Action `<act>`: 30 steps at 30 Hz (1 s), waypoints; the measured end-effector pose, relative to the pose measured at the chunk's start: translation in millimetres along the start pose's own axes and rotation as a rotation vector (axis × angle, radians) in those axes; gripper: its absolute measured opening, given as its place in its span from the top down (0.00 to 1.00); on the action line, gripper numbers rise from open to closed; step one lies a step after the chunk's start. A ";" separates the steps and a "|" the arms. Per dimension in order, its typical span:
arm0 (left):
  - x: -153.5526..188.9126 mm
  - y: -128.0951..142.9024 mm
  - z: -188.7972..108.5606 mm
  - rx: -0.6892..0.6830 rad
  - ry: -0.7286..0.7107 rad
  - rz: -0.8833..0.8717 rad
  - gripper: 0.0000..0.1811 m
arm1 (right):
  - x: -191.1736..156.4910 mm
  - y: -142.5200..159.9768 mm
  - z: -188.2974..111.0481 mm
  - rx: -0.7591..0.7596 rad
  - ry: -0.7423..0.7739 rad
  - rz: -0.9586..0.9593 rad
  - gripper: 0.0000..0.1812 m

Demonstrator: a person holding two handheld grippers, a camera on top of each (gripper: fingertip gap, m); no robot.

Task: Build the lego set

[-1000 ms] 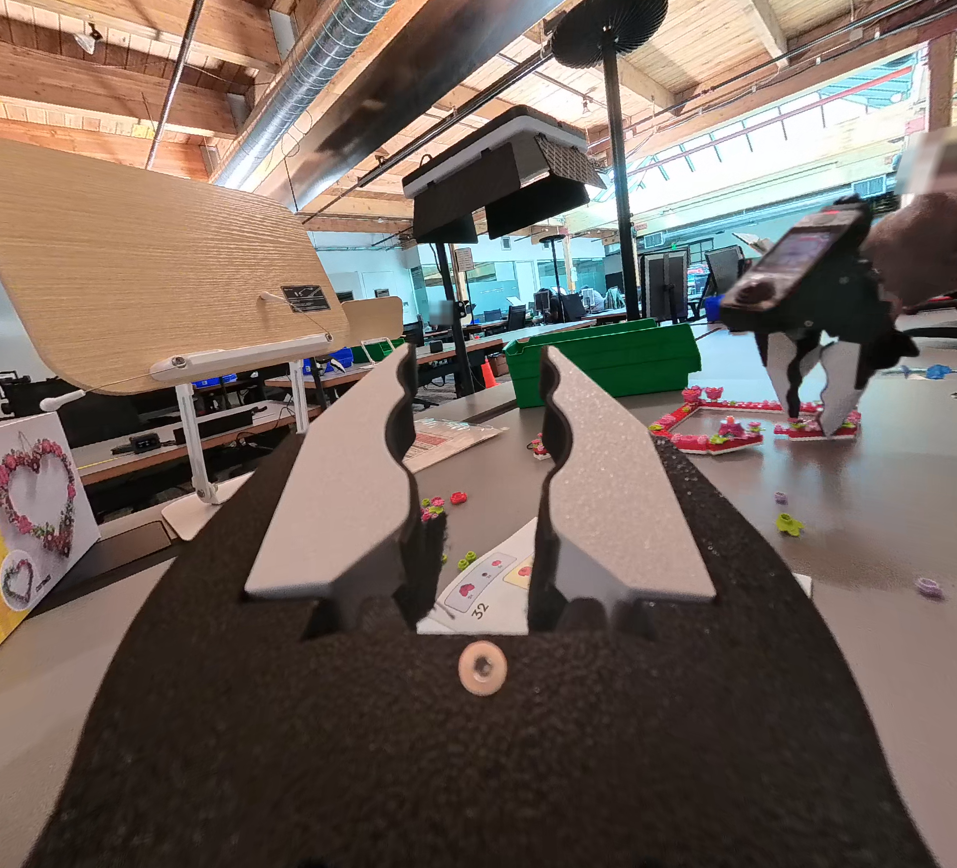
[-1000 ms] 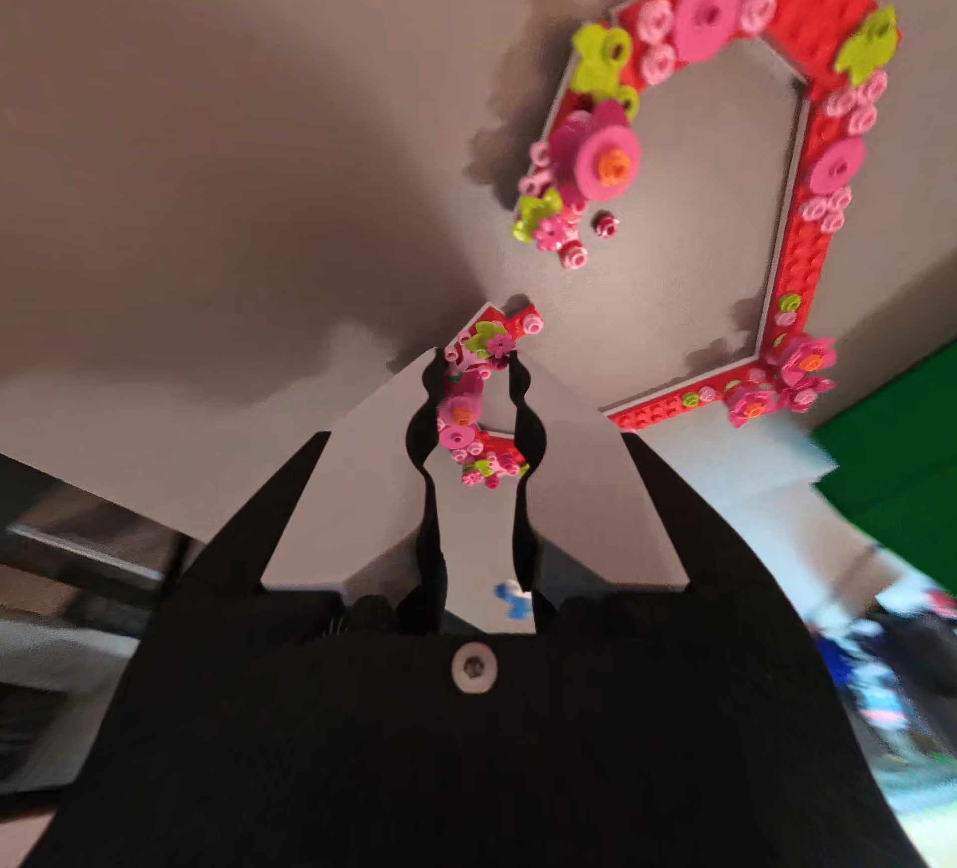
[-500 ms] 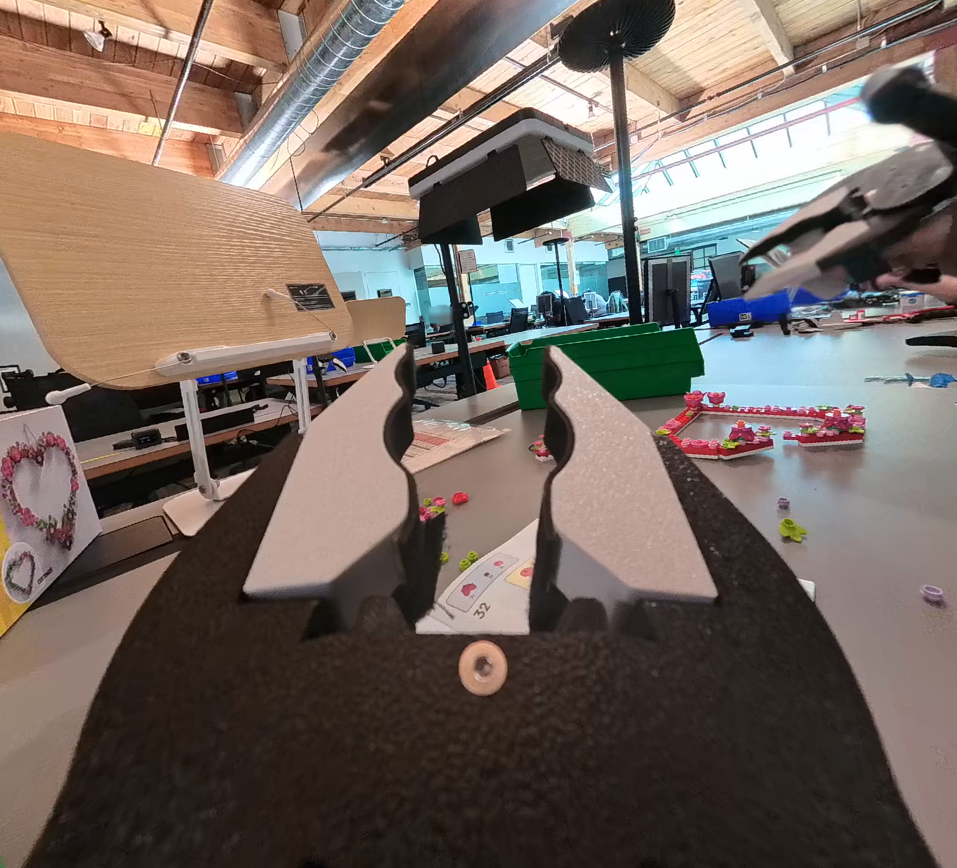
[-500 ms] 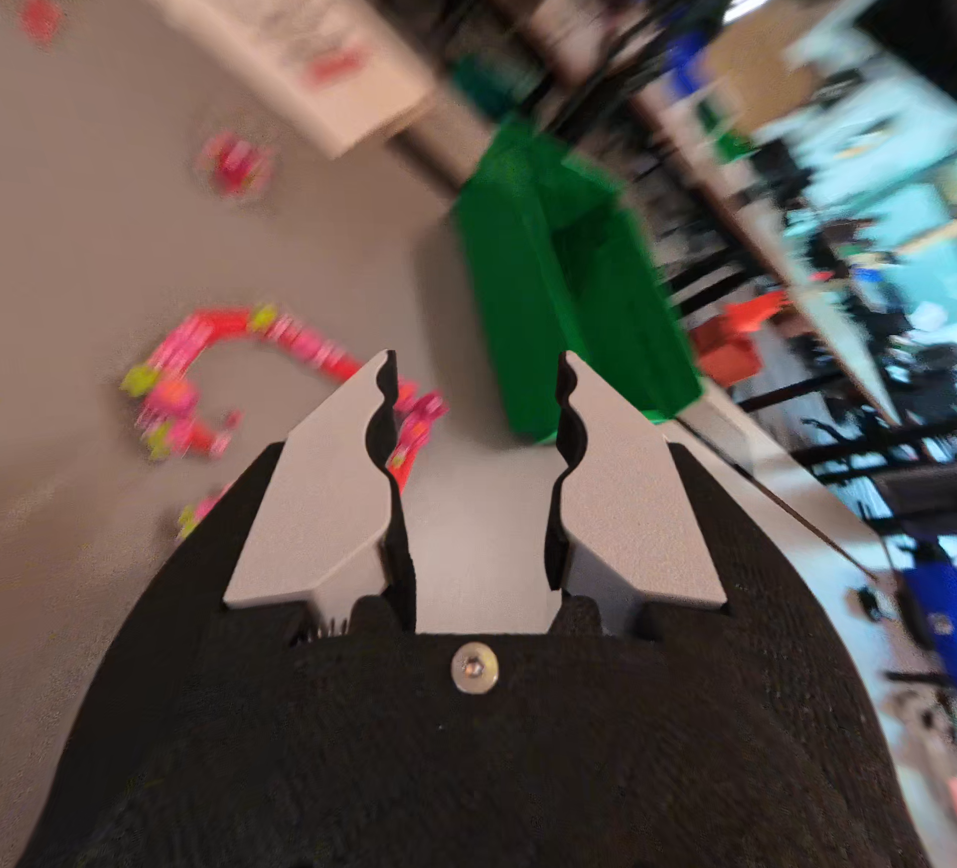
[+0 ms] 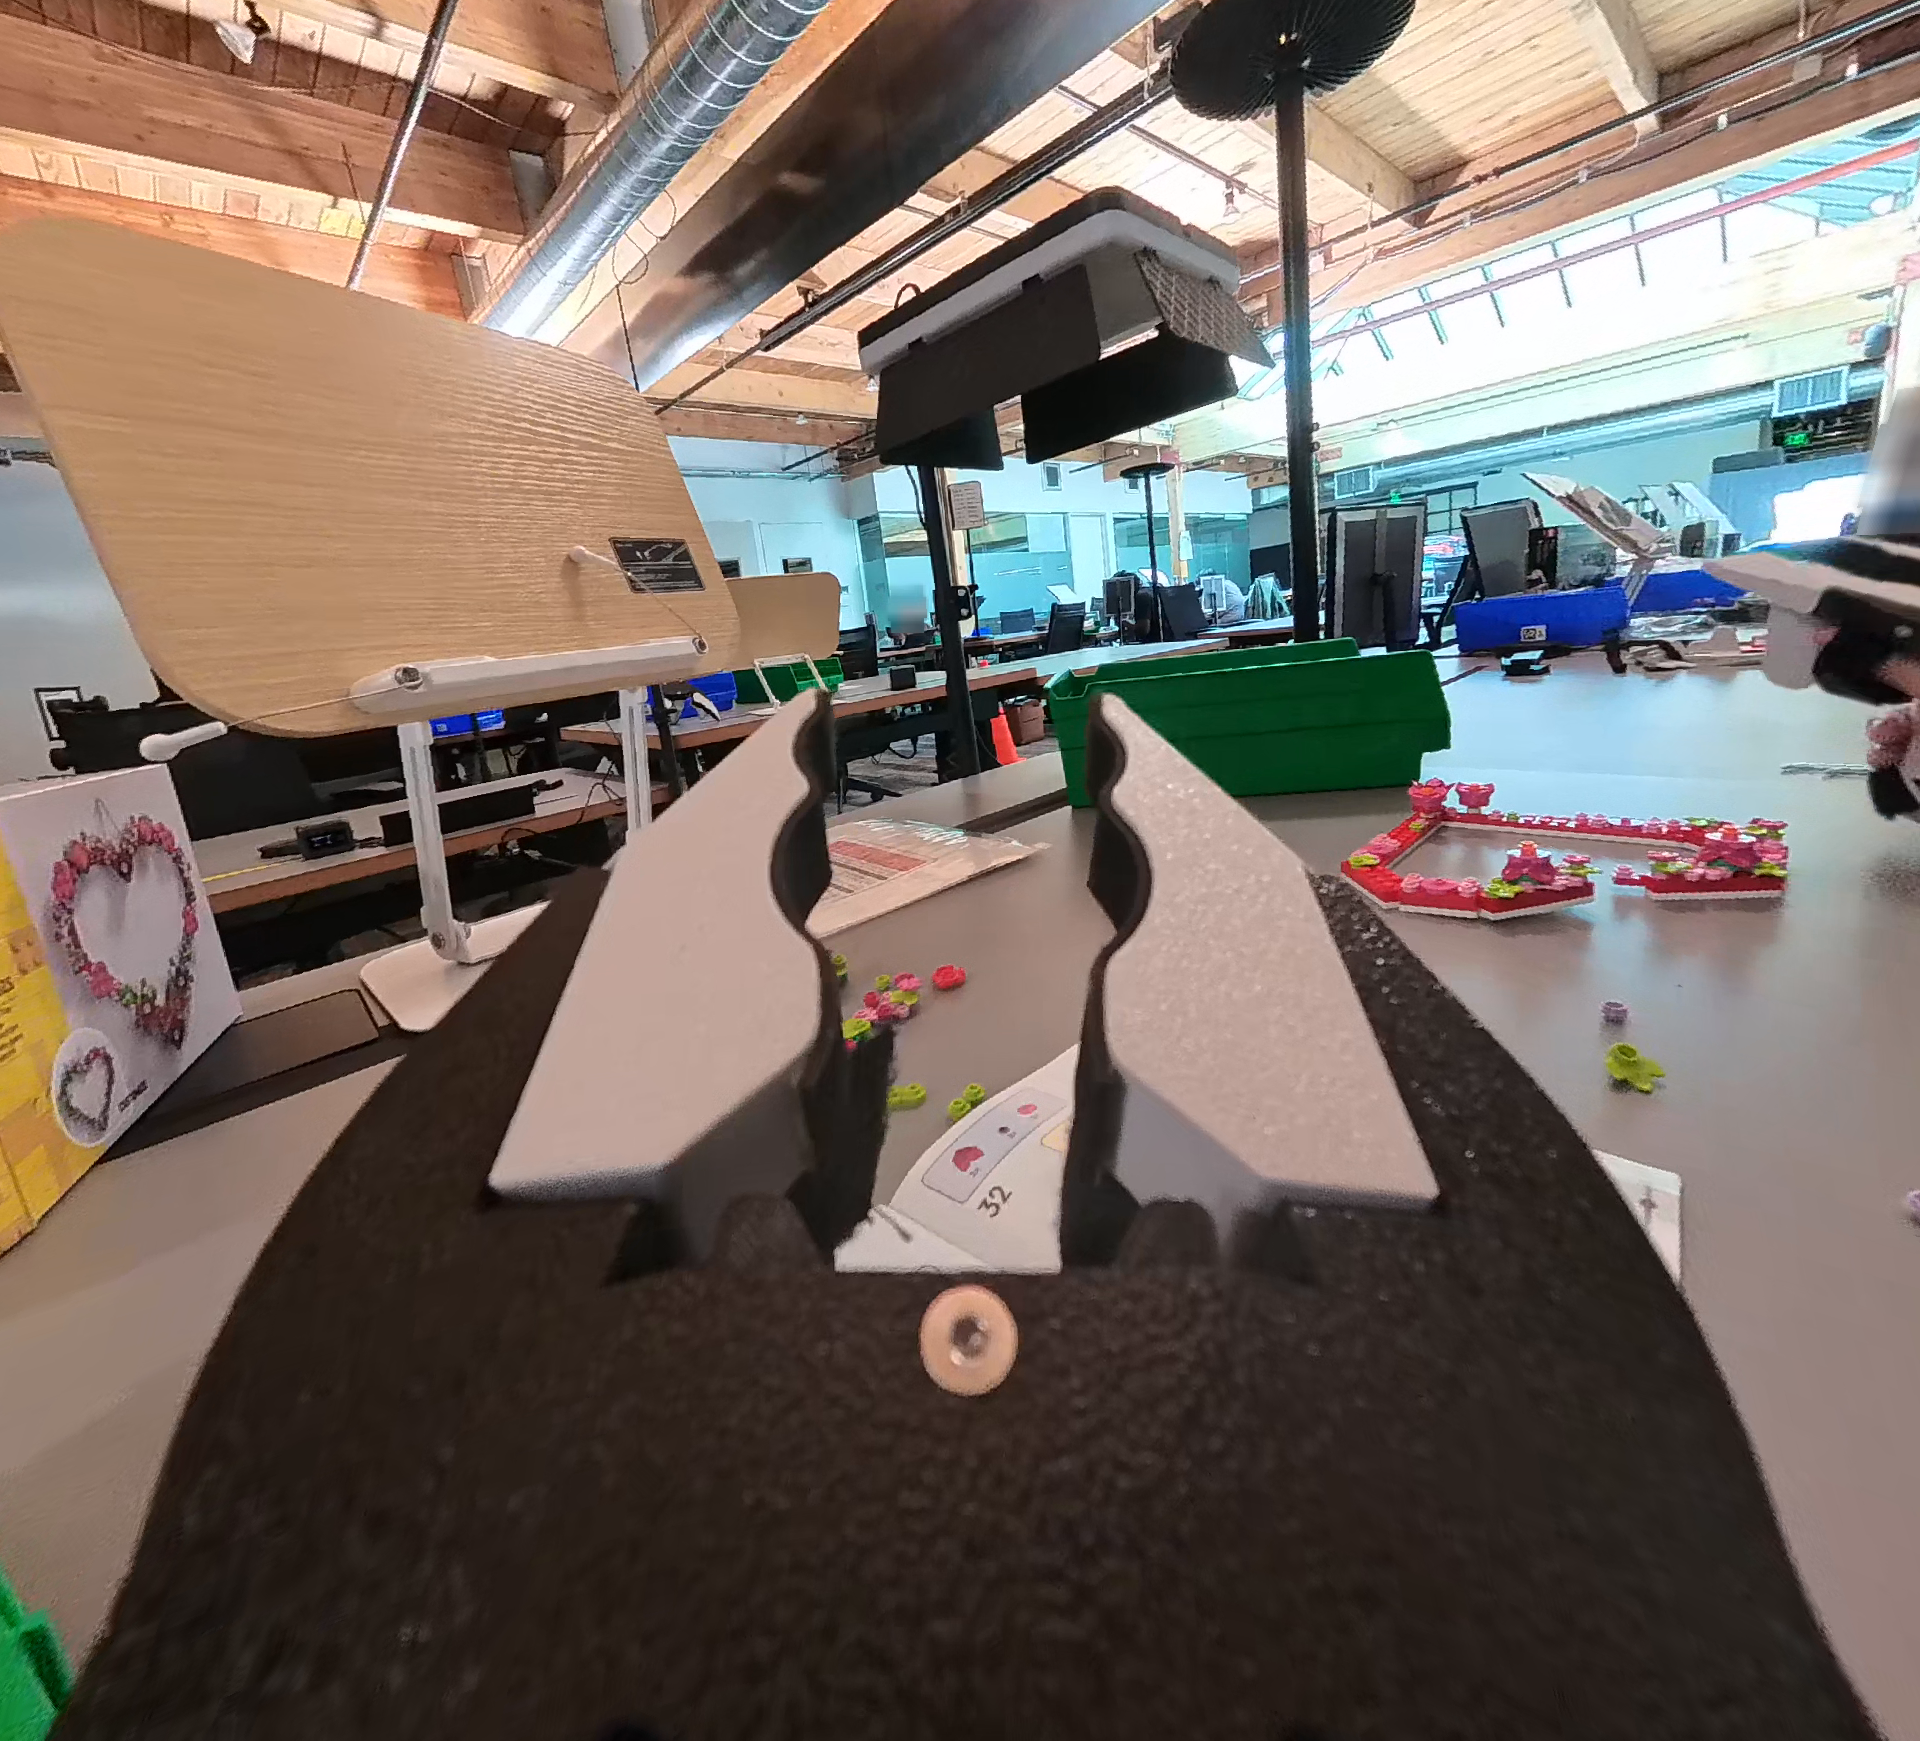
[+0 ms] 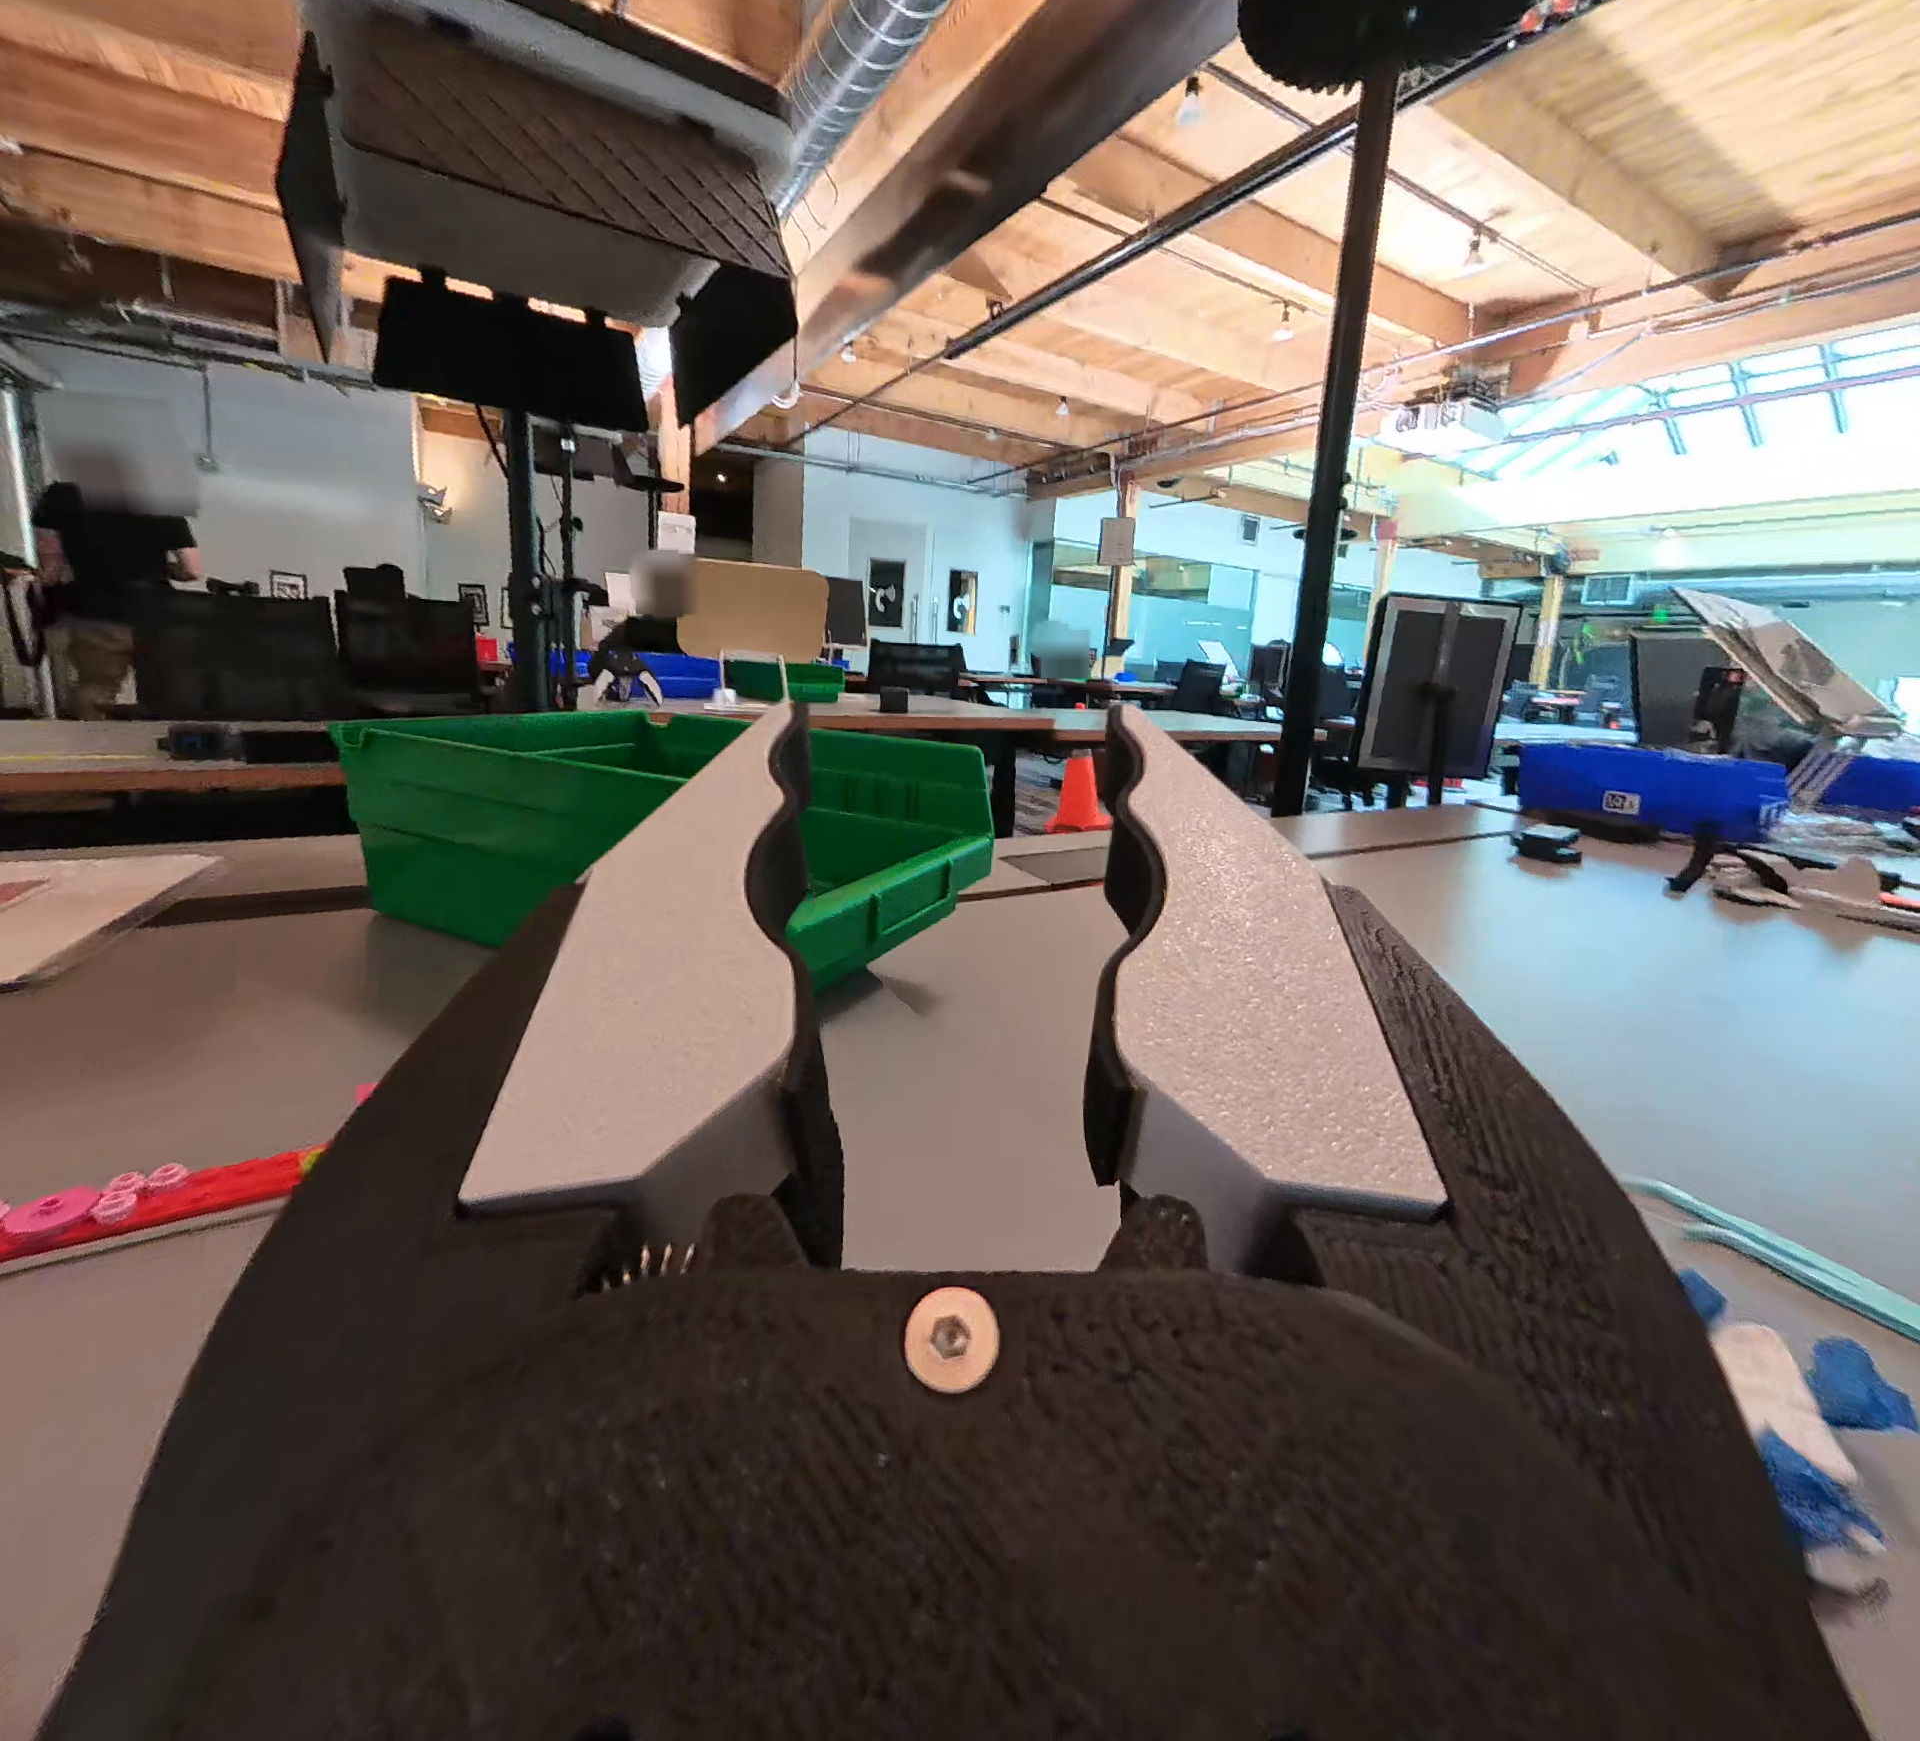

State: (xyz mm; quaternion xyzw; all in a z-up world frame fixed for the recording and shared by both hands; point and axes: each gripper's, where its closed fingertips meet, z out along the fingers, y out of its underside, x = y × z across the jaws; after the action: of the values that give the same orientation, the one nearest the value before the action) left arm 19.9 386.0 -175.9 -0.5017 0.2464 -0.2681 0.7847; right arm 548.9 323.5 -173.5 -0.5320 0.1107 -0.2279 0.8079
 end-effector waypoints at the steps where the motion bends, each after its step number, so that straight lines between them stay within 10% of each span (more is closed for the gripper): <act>1: -0.3 0.0 0.3 0.000 0.002 -0.004 0.75 | -0.9 -4.2 0.6 0.013 -0.010 0.002 0.69; 7: -3.8 0.5 0.8 0.003 -0.003 -0.041 0.75 | -33.1 -53.0 -17.6 0.185 -0.106 -0.079 0.71; 12: -3.8 0.2 0.8 0.001 -0.001 -0.039 0.75 | -129.9 -90.9 -40.9 0.284 -0.385 -0.008 0.72; 20: 14.4 2.8 3.4 -0.036 0.074 0.022 0.75 | -253.4 -70.0 -93.1 0.244 -0.757 -0.069 0.73; 30: 142.5 52.3 -6.8 -0.529 0.652 0.087 0.73 | -272.1 -57.5 -108.2 0.260 -0.851 -0.183 0.79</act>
State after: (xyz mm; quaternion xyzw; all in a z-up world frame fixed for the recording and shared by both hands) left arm 129.3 304.8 -243.3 -0.5640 0.5630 -0.3067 0.5204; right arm 251.7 349.2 -182.9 -0.4803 -0.3082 -0.0716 0.8181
